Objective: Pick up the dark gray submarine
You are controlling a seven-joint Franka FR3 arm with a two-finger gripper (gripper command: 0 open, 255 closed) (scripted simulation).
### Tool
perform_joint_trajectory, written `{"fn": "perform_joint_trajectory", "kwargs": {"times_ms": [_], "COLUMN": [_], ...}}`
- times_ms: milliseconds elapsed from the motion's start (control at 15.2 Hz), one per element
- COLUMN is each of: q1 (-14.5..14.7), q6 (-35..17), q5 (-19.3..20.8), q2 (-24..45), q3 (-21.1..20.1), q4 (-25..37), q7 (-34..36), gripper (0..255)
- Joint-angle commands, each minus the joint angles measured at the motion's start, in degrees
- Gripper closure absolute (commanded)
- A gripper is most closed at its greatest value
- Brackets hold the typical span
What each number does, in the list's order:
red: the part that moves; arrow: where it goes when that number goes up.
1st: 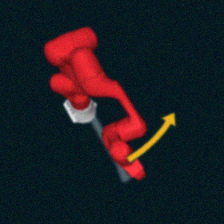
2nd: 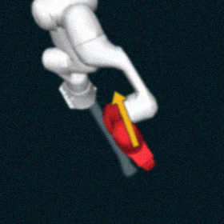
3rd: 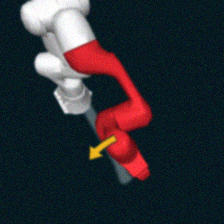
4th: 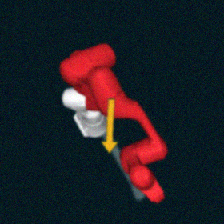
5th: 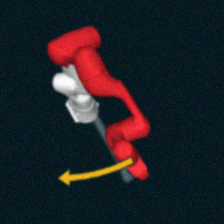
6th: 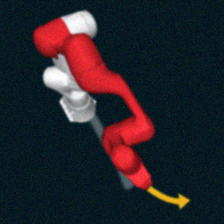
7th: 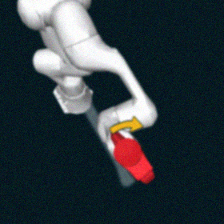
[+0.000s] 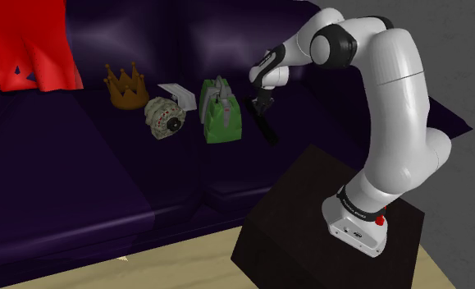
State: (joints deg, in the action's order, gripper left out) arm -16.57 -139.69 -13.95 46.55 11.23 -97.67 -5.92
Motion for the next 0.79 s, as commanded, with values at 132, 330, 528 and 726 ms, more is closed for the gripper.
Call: {"fn": "perform_joint_trajectory", "kwargs": {"times_ms": [132, 330, 528, 726], "q1": [0.45, 0.74, 1.01, 1.11], "q6": [1.61, 2.90, 4.25, 4.78], "q5": [0.47, 0.85, 1.25, 1.41], "q2": [-2.50, -4.33, -6.10, -6.77], "q3": [0.50, 0.89, 1.27, 1.41], "q4": [-0.81, -1.35, -1.77, -1.90], "q7": [0.36, 0.59, 0.83, 0.93], "gripper": [255, 255, 255, 255]}}
